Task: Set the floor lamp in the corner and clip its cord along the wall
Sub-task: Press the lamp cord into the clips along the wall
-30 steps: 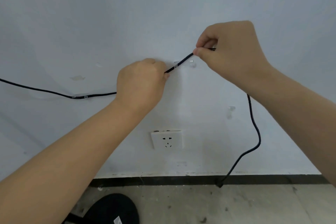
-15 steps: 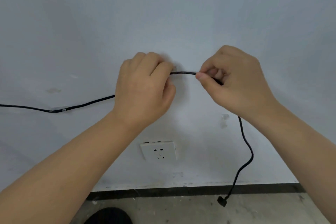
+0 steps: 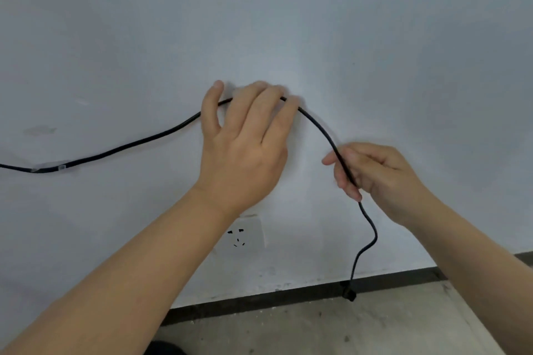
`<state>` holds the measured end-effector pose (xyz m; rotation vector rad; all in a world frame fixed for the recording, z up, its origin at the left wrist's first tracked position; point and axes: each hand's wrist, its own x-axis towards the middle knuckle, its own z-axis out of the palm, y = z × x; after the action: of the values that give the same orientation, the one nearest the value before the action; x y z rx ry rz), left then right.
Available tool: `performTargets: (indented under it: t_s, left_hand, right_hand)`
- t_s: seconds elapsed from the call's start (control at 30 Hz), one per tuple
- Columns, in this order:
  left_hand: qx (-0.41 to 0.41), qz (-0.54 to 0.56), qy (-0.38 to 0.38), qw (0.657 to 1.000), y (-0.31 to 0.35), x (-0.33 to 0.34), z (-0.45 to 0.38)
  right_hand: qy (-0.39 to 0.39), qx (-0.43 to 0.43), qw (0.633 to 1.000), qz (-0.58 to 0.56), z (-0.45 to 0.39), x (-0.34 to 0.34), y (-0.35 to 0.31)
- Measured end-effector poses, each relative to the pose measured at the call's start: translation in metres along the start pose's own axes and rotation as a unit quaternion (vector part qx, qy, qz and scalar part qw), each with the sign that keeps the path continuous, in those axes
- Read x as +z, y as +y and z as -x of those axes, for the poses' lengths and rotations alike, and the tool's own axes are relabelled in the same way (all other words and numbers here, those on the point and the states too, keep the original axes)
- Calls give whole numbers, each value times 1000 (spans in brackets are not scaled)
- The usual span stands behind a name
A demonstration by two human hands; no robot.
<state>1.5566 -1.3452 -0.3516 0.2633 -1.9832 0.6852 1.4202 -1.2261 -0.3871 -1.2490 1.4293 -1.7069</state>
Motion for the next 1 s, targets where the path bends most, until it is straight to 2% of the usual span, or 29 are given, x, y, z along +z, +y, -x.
performTargets:
  t_s: [0.1,0.2,0.3,0.4,0.6,0.77,0.8,0.87,1.0]
  left_hand:
    - [-7,32,10,999,11,8,19]
    - [-10,156,-38,987,23,13,41]
    - [-85,292,-137,943,43,17,54]
    - [-201,385,-176,883,70,26,57]
    - [-341,399,-128,841,96,38,56]
    - [-485,463,-89,736,101,39,52]
    - [-497,466,-84,727,103,38,50]
    - [-509,463,-72,722,105,37,43]
    - [-494,442,-75,745,98,37,33]
  right_hand:
    - [-9,43,999,-32,23,-11,26]
    - [-20,102,994,-44,44,-14,52]
    - [-30,145,989,-29,51,-16,74]
    - [-18,151,987,-43,51,-16,92]
    - [-19,167,986,12,40,-27,91]
    - [-35,151,980,121,42,-46,64]
    - [-40,151,977,142,41,-48,59]
    - [-35,141,972,187,39,-49,52]
    - [21,80,976,201,29,-46,46]
